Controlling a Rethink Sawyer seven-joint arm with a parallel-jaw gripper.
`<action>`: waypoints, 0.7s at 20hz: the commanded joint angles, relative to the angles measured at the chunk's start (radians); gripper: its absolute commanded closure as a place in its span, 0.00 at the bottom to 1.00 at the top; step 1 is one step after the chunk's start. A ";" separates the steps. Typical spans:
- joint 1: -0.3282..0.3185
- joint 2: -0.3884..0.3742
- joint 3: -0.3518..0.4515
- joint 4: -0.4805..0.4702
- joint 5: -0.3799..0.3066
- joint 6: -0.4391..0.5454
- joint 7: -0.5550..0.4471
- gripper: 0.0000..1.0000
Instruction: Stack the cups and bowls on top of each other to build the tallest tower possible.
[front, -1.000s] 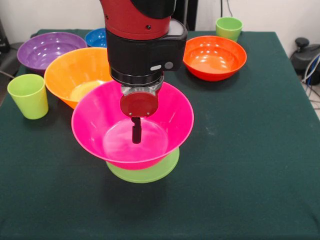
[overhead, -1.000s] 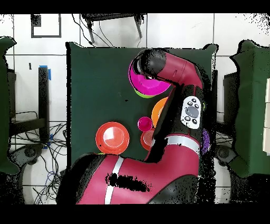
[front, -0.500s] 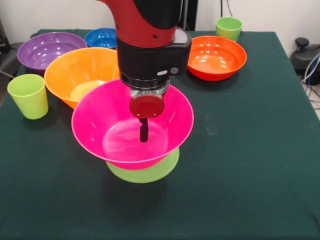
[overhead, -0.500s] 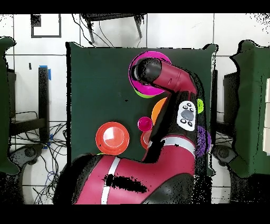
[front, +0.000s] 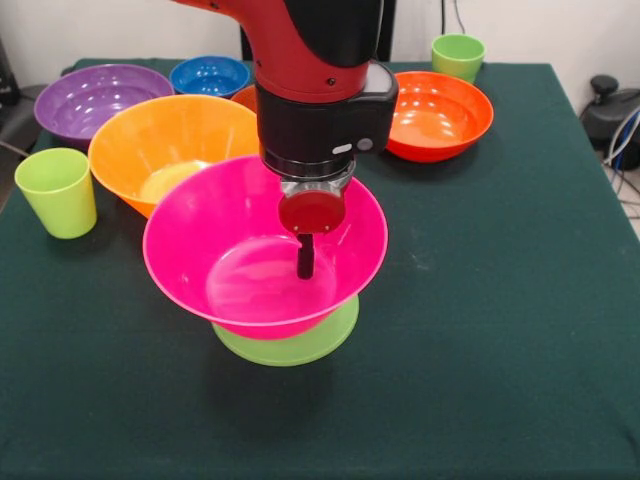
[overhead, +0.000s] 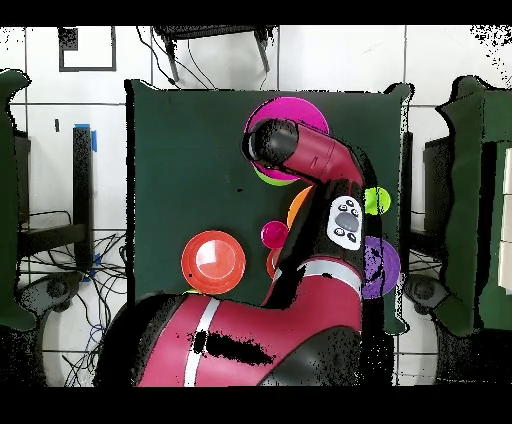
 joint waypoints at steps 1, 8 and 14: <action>0.013 -0.013 0.047 0.070 0.020 -0.023 0.102 0.00; 0.008 -0.024 0.048 0.077 0.026 0.016 0.093 0.00; 0.017 -0.047 0.058 0.117 0.043 0.020 0.103 0.00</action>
